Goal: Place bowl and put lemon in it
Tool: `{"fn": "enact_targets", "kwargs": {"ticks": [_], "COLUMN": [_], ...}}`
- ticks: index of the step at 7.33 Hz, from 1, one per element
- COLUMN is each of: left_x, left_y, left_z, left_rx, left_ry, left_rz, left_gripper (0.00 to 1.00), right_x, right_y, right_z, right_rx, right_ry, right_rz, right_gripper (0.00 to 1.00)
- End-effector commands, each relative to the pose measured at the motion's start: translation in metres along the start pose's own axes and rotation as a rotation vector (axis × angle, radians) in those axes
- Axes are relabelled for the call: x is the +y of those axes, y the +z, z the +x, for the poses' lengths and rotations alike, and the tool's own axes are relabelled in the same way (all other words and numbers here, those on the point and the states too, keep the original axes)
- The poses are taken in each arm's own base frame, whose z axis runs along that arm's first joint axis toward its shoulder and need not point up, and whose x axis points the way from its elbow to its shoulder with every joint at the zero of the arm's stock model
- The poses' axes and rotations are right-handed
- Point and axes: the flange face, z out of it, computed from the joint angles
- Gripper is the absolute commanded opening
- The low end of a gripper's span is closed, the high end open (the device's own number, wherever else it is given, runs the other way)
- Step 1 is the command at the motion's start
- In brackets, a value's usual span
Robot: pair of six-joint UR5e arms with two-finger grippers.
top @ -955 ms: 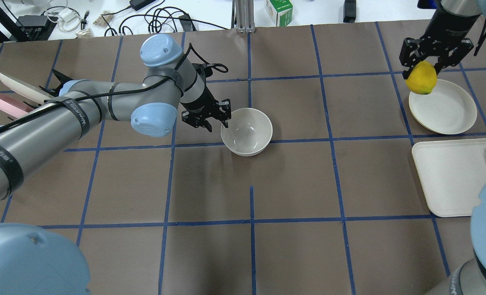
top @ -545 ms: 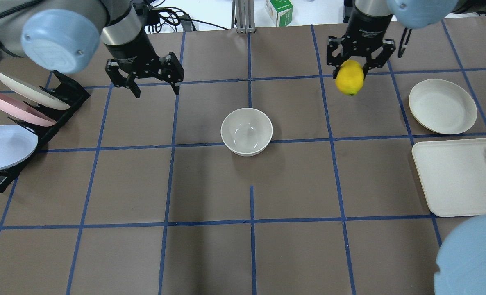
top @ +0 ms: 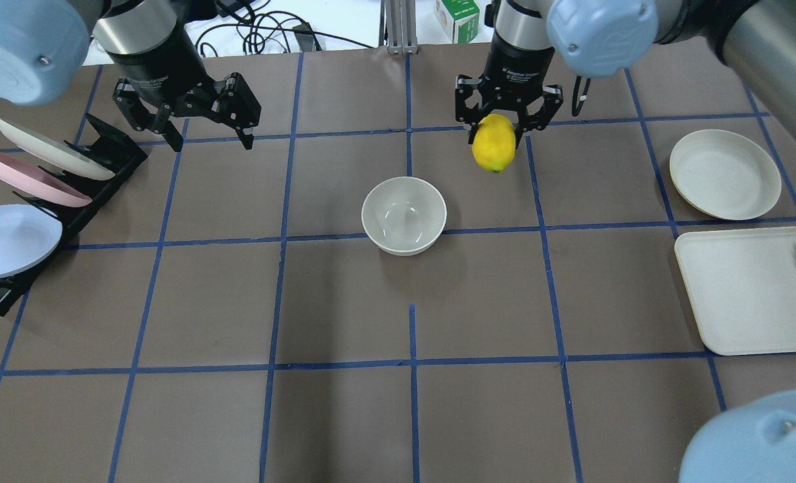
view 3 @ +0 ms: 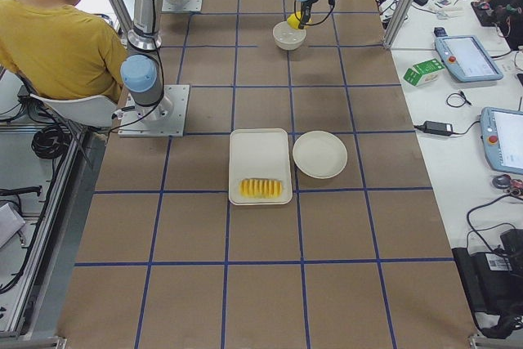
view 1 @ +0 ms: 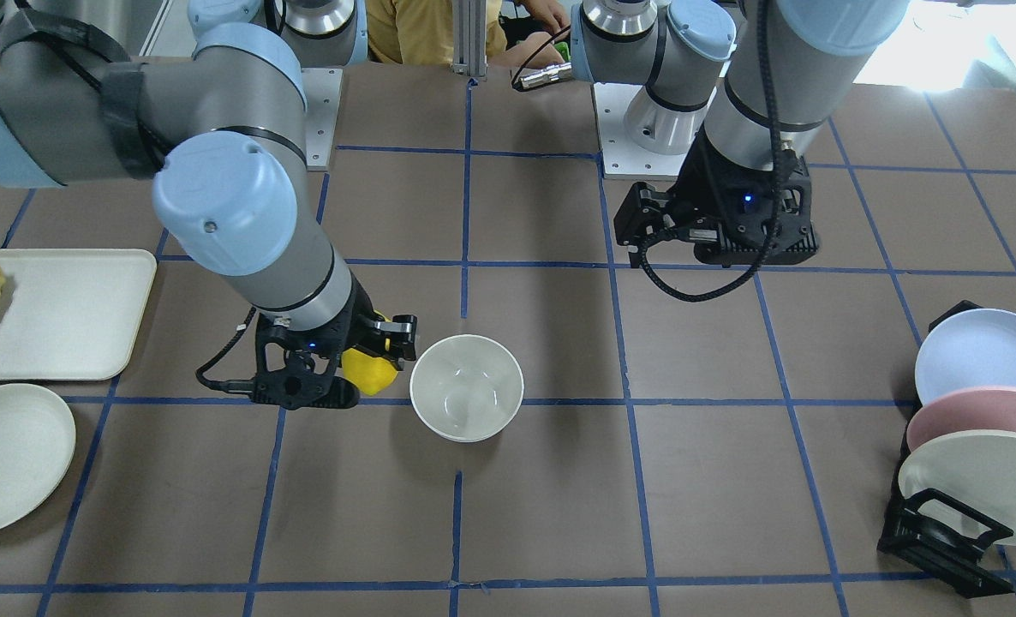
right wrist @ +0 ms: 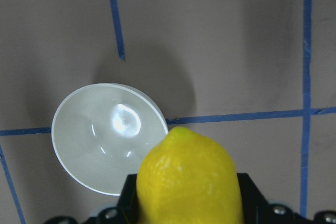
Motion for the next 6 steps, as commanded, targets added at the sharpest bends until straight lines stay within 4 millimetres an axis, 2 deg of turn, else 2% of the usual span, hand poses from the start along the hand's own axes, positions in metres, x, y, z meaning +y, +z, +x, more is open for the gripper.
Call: {"fn": "enact_targets", "kwargs": {"ticks": [1,3,5,6], "left_x": [0.01,0.005,0.01,0.011], "left_y": [-0.008,-0.016,-0.016,-0.016], "left_z": [0.0,-0.04,-0.038,-0.038], "left_rx": [-0.011,0.065,0.06,0.059], "left_ry": [0.122,0.055,0.059,0.059], "left_rz": [0.008,0.017,0.017,0.012], "left_gripper": [1.0,1.0,1.0,1.0], "right_x": [0.007,0.012,0.015,0.014], "right_y": [0.054,0.08,0.124,0.129], "right_z": [-0.025,-0.045,-0.074,-0.074], "right_rx": [-0.028,-0.035,-0.032,-0.034], "right_ry": [0.004,0.007,0.0,0.001], "right_rz": [0.055,0.078,0.072,0.075], "right_gripper": [0.0,0.0,0.0,0.0]}}
